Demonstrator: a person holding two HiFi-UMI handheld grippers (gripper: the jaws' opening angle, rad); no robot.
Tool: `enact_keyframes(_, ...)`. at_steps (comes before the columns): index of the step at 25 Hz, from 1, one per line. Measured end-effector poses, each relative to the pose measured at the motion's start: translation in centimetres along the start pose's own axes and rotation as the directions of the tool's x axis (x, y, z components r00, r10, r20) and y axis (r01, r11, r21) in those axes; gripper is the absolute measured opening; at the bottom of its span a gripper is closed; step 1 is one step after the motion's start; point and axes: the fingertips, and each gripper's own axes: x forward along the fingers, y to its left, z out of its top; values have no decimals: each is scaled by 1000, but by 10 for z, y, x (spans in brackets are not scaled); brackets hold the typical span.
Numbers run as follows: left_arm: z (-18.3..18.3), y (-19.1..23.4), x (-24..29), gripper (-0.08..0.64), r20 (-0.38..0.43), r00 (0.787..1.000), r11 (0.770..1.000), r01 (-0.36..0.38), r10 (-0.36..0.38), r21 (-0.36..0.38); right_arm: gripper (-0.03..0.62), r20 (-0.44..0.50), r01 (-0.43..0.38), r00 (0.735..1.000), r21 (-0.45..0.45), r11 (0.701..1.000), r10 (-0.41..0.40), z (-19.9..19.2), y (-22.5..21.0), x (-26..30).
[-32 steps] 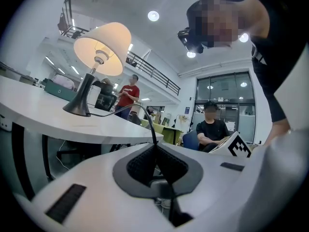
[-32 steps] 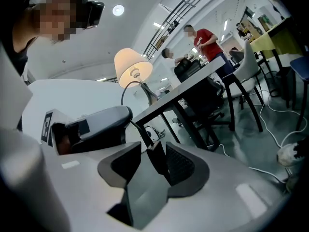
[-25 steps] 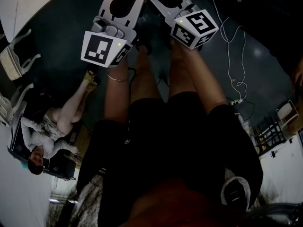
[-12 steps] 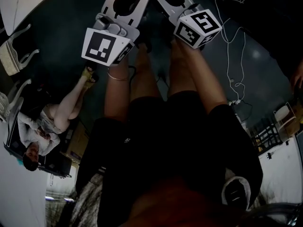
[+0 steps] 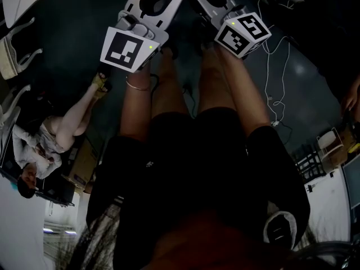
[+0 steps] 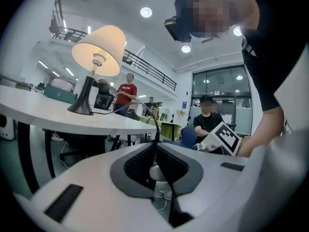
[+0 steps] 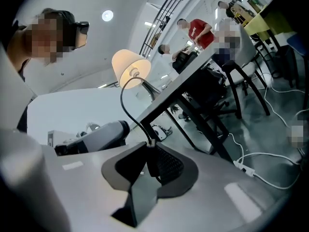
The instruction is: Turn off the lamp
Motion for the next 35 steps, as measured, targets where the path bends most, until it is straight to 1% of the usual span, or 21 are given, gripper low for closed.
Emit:
enact_keyframes(2, -10, 3, -5, 20, -17, 1000, 1000, -5, 5, -16, 61, 5, -7, 1000, 15, 1000, 7, 1, 0, -1)
enact_keyframes(4, -23, 6, -10, 21, -52, 999, 1000, -8, 8, -12, 61, 15, -16, 1000, 43, 999, 15, 1, 0, -3)
enact_keyframes(7, -44, 10, -17, 66, -102, 995, 1000, -19, 17, -25, 61, 30, -23, 999, 88, 996, 20, 2, -1, -7)
enact_keyframes(11, -64, 14, -21, 72, -105, 994, 997, -47, 40, -63, 61, 47, -27, 999, 122, 992, 21, 3, -4, -11)
enact_keyframes(18, -93, 7, -17, 75, -182, 983, 998, -41, 31, -53, 61, 87, -55, 995, 191, 980, 39, 7, -1, -16)
enact_keyframes(21, -97, 8, -17, 75, -186, 982, 998, -39, 28, -56, 61, 105, -78, 993, 223, 972, 56, 8, 1, -18)
enact_keyframes(24, -98, 11, -17, 75, -188, 981, 996, -54, 40, -67, 60, 129, -106, 989, 267, 958, 73, 8, 2, -20)
enact_keyframes(26, -96, 12, -17, 75, -174, 983, 995, -64, 50, -79, 60, 140, -123, 986, 282, 952, 86, 9, 2, -21)
enact_keyframes(31, -91, 11, -16, 72, -152, 987, 995, -66, 55, -69, 60, 168, -155, 980, 314, 937, 106, 12, 3, -20)
enact_keyframes(32, -91, 10, -16, 54, -150, 987, 995, -67, 56, -68, 60, 173, -158, 979, 320, 934, 107, 12, 3, -21)
enact_keyframes(35, -91, 8, -16, 32, -156, 986, 997, -59, 51, -46, 61, 180, -160, 978, 325, 932, 105, 11, 1, -21)
